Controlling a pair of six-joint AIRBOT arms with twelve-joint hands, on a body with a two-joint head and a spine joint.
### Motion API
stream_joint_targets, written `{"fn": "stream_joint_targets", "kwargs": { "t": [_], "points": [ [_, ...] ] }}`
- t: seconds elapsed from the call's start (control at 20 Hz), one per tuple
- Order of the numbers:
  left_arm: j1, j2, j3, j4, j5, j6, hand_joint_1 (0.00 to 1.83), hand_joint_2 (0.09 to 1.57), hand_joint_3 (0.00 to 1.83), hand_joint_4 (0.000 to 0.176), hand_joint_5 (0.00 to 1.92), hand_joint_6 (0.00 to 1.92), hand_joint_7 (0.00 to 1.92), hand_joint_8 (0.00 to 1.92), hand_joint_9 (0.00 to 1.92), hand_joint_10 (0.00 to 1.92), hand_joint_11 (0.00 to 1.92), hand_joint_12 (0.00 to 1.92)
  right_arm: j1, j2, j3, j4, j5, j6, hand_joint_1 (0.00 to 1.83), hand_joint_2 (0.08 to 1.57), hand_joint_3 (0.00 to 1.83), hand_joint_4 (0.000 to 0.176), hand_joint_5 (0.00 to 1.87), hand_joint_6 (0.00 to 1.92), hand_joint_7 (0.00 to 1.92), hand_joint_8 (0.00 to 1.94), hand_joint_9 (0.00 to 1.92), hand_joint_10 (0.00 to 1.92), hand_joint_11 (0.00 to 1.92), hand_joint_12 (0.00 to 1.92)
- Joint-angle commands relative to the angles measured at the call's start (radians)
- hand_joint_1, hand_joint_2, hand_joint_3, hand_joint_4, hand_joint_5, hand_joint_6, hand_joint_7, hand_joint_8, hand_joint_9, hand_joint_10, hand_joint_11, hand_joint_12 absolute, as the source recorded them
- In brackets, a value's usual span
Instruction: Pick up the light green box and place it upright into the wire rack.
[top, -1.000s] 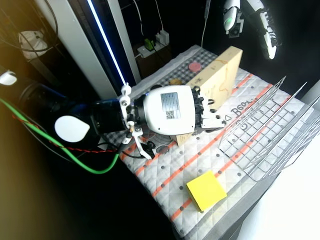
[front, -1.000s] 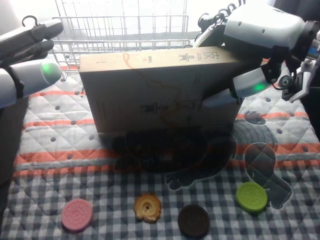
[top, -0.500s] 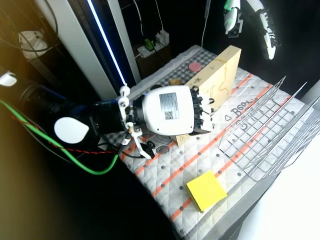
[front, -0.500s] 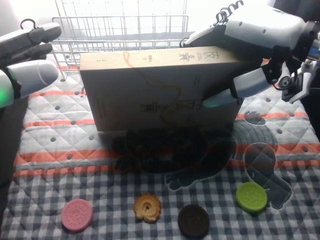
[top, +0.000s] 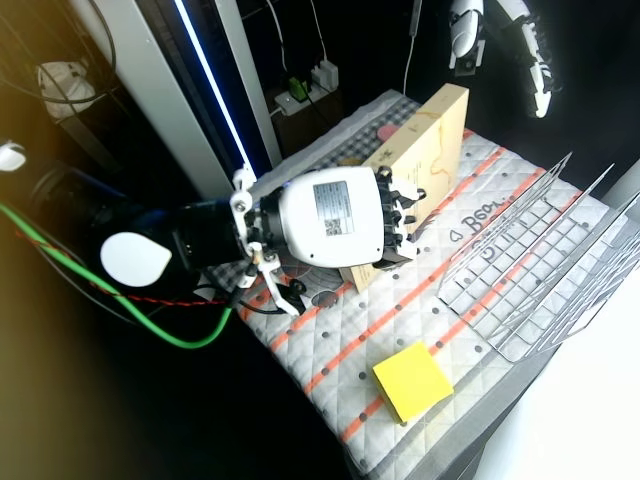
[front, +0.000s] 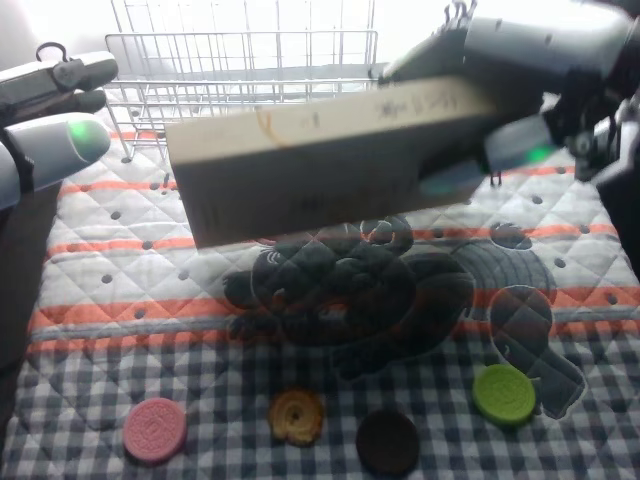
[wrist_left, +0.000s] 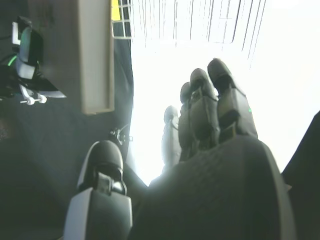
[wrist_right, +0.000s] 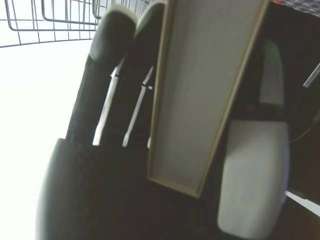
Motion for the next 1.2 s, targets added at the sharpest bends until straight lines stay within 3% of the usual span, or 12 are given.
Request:
{"fn": "stream_joint_targets", "kwargs": {
  "t": [0.0,0.1,0.15,0.2,0.25,0.45,0.6,0.65,0.75,0.85,1.0,1.15],
  "points": [
    [-0.003,0.004,0.002,-0.005,-0.138,-0.017,0.32,1.17,0.00,0.086,0.37,0.00,0.39,0.00,0.37,0.00,0.03,0.74,0.028,0.009,-0.003,0.066,0.132,0.011,1.14,1.20,0.00,0.000,0.83,1.16,1.19,0.58,1.22,0.77,1.00,1.32],
    [0.008,0.003,0.001,-0.006,-0.166,-0.051,0.44,1.18,0.00,0.008,0.64,0.02,0.67,0.02,0.59,0.03,0.20,0.83,0.071,0.015,0.003,0.066,0.136,0.011,1.11,1.22,0.00,0.000,0.79,1.25,1.38,0.12,1.48,0.37,1.24,1.04],
    [0.020,0.003,0.001,-0.011,-0.184,-0.074,0.56,1.18,0.00,0.000,0.84,0.03,0.88,0.06,0.79,0.10,0.37,1.02,0.088,0.016,0.010,0.065,0.136,0.011,1.11,1.23,0.00,0.000,0.79,1.27,1.40,0.05,1.52,0.30,1.26,1.05],
    [0.032,0.003,0.001,-0.016,-0.195,-0.090,0.96,1.16,0.00,0.000,0.91,0.87,1.12,0.18,1.03,0.42,0.56,1.31,0.099,0.016,0.015,0.064,0.136,0.011,1.11,1.22,0.00,0.000,0.79,1.26,1.42,0.02,1.54,0.23,1.25,1.05],
    [0.057,0.003,0.001,-0.025,-0.224,-0.123,1.05,1.15,0.00,0.000,0.91,1.07,1.06,0.71,0.96,1.07,0.68,1.55,0.116,0.016,0.026,0.064,0.135,0.011,1.11,1.21,0.00,0.000,0.80,1.24,1.43,0.01,1.55,0.21,1.26,1.05],
    [0.137,0.005,-0.005,-0.050,-0.348,-0.230,1.10,1.14,0.00,0.000,0.91,1.11,0.81,1.34,0.77,1.63,0.66,1.76,0.171,0.016,0.058,0.064,0.116,0.011,1.12,1.19,0.00,0.000,0.84,1.18,1.46,0.01,1.56,0.16,1.24,1.03],
    [0.161,0.005,-0.013,-0.053,-0.404,-0.266,1.13,1.11,0.00,0.000,0.97,0.98,0.94,0.68,0.76,1.02,0.53,1.42,0.205,0.015,0.077,0.063,0.100,0.011,1.12,1.19,0.00,0.000,0.85,1.17,1.47,0.00,1.55,0.13,1.21,1.03],
    [0.163,0.005,-0.016,-0.053,-0.413,-0.268,1.08,1.10,0.00,0.035,1.00,0.94,0.98,0.39,0.77,0.80,0.45,1.35,0.213,0.015,0.080,0.062,0.095,0.011,1.12,1.19,0.00,0.000,0.85,1.17,1.47,0.00,1.55,0.12,1.22,1.02],
    [0.166,0.005,-0.019,-0.054,-0.426,-0.268,0.86,1.03,0.00,0.000,0.69,0.10,0.66,0.03,0.58,0.21,0.20,1.12,0.234,0.015,0.086,0.048,0.080,0.011,1.12,1.20,0.00,0.000,0.83,1.20,1.45,0.00,1.53,0.10,1.21,0.99],
    [0.166,0.003,-0.020,-0.056,-0.426,-0.268,0.79,1.01,0.00,0.031,0.53,0.00,0.46,0.00,0.43,0.02,0.02,1.06,0.255,0.014,0.089,0.034,0.067,0.011,1.12,1.19,0.00,0.000,0.85,1.17,1.46,0.00,1.55,0.07,1.23,0.93],
    [0.168,0.002,-0.020,-0.057,-0.426,-0.268,0.64,0.95,0.00,0.163,0.28,0.00,0.24,0.00,0.25,0.00,0.00,0.72,0.281,0.014,0.091,0.017,0.058,0.010,1.12,1.19,0.00,0.000,0.84,1.18,1.45,0.00,1.55,0.06,1.23,0.91],
    [0.168,-0.001,-0.020,-0.060,-0.426,-0.269,0.62,0.95,0.00,0.173,0.20,0.00,0.17,0.00,0.18,0.00,0.00,0.52,0.308,0.010,0.102,0.005,0.036,0.010,1.12,1.19,0.00,0.000,0.85,1.18,1.45,0.00,1.55,0.05,1.24,0.91]
  ]
}}
